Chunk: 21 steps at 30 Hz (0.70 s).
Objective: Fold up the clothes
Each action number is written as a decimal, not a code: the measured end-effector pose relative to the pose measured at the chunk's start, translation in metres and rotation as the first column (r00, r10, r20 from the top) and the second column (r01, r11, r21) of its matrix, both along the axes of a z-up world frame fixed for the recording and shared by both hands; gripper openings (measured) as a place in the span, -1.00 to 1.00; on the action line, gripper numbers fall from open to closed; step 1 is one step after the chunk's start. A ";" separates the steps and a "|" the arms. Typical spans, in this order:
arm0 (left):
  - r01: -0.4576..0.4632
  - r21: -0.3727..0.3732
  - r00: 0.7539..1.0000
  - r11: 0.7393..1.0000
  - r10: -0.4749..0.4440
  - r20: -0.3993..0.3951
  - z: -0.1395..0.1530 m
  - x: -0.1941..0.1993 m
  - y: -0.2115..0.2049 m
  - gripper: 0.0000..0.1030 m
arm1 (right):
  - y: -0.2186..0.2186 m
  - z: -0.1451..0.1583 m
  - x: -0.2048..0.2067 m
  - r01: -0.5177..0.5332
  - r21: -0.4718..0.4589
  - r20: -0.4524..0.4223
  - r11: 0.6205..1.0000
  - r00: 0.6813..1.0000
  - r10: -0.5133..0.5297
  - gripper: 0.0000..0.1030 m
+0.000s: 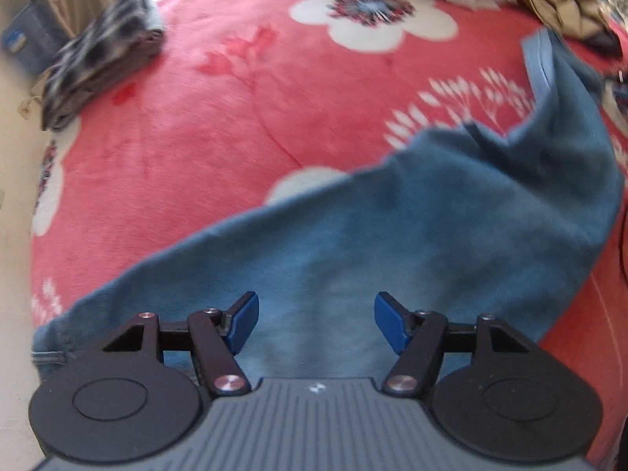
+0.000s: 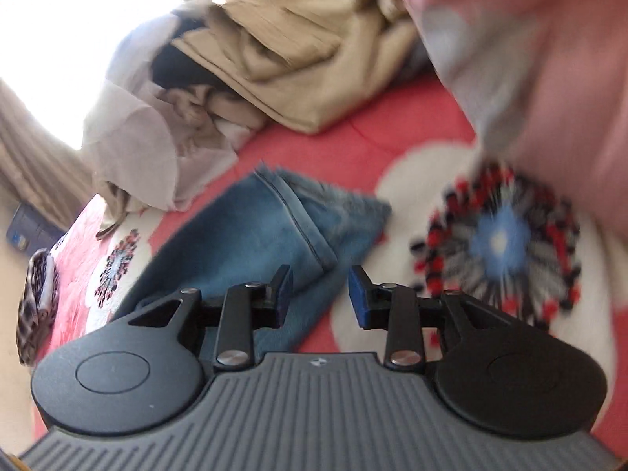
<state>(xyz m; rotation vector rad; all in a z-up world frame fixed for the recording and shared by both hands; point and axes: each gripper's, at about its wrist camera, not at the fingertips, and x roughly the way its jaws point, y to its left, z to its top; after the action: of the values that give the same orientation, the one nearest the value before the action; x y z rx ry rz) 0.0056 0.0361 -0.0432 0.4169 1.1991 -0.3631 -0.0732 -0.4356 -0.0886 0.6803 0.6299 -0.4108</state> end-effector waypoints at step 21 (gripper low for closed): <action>-0.026 -0.005 0.999 1.000 0.026 0.036 -0.030 -0.011 0.003 0.39 | 0.015 0.041 0.029 -0.291 -0.257 0.009 0.921 0.953 0.304 -0.97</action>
<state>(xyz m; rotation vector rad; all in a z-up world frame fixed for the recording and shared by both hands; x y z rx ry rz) -0.0052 0.0389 -0.0731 0.4021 1.1677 -0.3351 -0.0438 -0.4211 -0.0481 0.3409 0.6103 -0.1849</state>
